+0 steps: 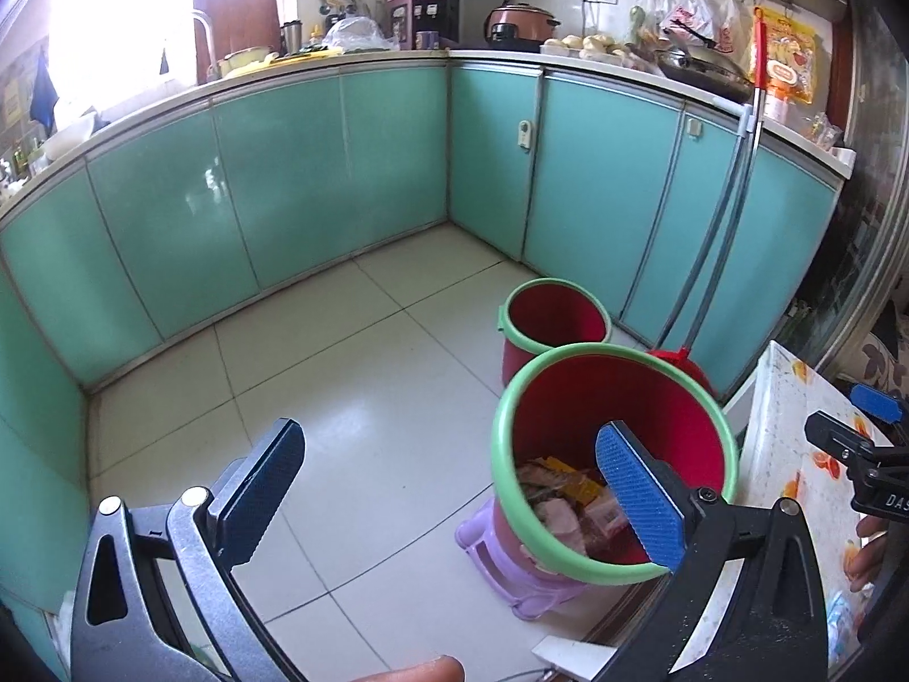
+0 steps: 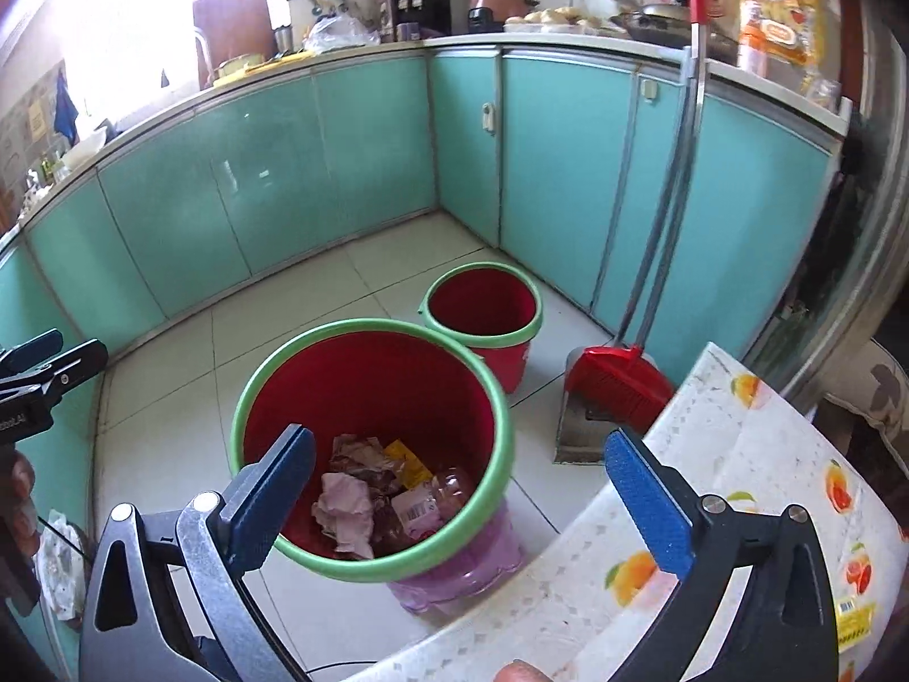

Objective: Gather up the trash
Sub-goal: 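Move both tools back over the table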

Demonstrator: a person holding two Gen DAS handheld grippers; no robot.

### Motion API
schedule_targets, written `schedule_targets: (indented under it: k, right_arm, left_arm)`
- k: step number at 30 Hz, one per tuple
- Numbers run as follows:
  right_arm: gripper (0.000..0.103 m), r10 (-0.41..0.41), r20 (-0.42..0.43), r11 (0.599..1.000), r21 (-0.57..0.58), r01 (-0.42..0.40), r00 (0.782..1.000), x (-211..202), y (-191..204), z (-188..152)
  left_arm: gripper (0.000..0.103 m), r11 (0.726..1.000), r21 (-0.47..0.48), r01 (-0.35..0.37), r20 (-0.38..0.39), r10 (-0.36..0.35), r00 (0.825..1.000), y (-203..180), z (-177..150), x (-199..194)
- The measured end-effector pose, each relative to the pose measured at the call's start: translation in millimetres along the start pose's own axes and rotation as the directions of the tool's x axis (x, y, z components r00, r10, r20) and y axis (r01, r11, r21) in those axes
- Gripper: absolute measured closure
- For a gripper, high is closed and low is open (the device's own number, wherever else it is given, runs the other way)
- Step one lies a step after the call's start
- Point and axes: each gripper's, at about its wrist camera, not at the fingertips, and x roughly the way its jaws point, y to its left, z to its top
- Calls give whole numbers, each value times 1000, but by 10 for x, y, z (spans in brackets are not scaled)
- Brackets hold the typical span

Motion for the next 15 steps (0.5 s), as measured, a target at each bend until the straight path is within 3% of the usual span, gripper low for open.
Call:
schedule_targets:
  k: [4, 7, 11, 15]
  right_arm:
    - [1, -96, 69, 991, 100, 89, 993, -642, -455, -218]
    - [1, -171, 94, 971, 183, 152, 981, -1102, -841, -472]
    - [1, -282, 78, 933, 256, 254, 956, -1649, -1301, -842]
    - [1, -373, 33, 887, 306, 346, 927, -2088, -1749, -1244]
  left_arm:
    - [0, 994, 78, 82, 25, -84, 996, -382, 32, -121]
    - [0, 974, 142, 176, 20, -180, 983, -735, 46, -212]
    - [0, 930, 237, 282, -3, -290, 957, -1282, 10, -366]
    - [0, 867, 315, 387, -68, -386, 920, -1835, -125, -503]
